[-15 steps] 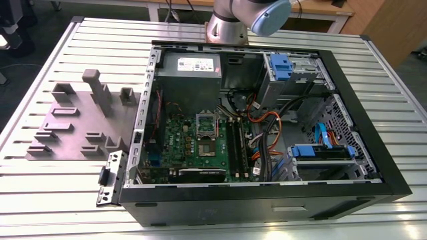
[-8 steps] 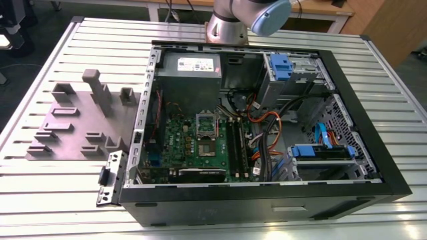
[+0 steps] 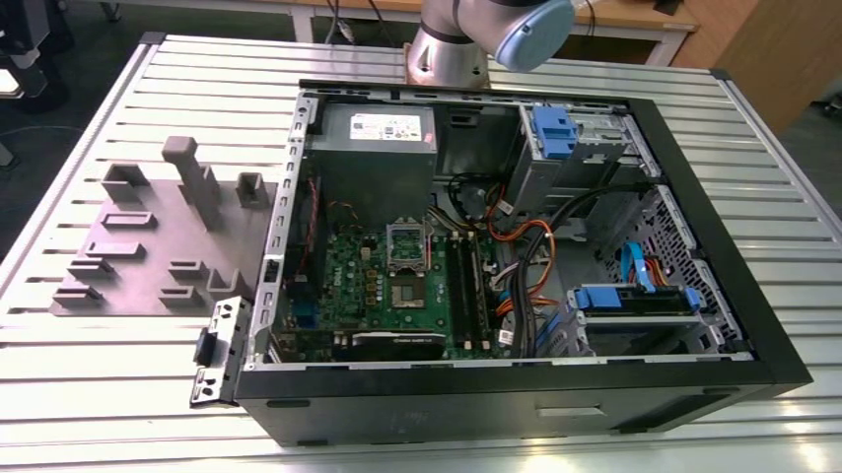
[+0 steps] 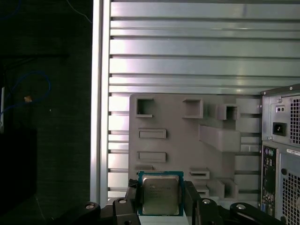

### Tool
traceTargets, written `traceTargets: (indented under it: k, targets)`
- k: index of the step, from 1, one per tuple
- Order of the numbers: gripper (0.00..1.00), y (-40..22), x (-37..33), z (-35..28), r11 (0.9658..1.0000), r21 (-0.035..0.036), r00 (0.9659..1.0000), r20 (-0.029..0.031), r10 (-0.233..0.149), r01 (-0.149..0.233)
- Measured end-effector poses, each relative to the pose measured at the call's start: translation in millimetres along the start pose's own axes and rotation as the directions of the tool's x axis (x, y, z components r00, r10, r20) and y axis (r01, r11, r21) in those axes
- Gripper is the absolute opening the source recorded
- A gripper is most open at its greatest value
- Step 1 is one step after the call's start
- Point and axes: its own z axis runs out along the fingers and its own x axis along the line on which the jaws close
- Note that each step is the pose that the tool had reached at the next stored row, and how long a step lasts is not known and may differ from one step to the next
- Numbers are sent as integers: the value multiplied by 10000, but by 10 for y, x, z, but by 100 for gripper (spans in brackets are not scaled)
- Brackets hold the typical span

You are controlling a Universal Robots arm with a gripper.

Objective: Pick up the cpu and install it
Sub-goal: 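Pick up the cpu and move it towards the insertion slot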

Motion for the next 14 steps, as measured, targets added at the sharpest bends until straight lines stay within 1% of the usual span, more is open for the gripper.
traceTargets:
  k: [9, 14]
  targets:
    - [47, -84, 0, -1, 10000, 0, 10000, 0, 0, 0]
    - [47, -114, 0, -1, 10000, 0, 10000, 0, 0, 0]
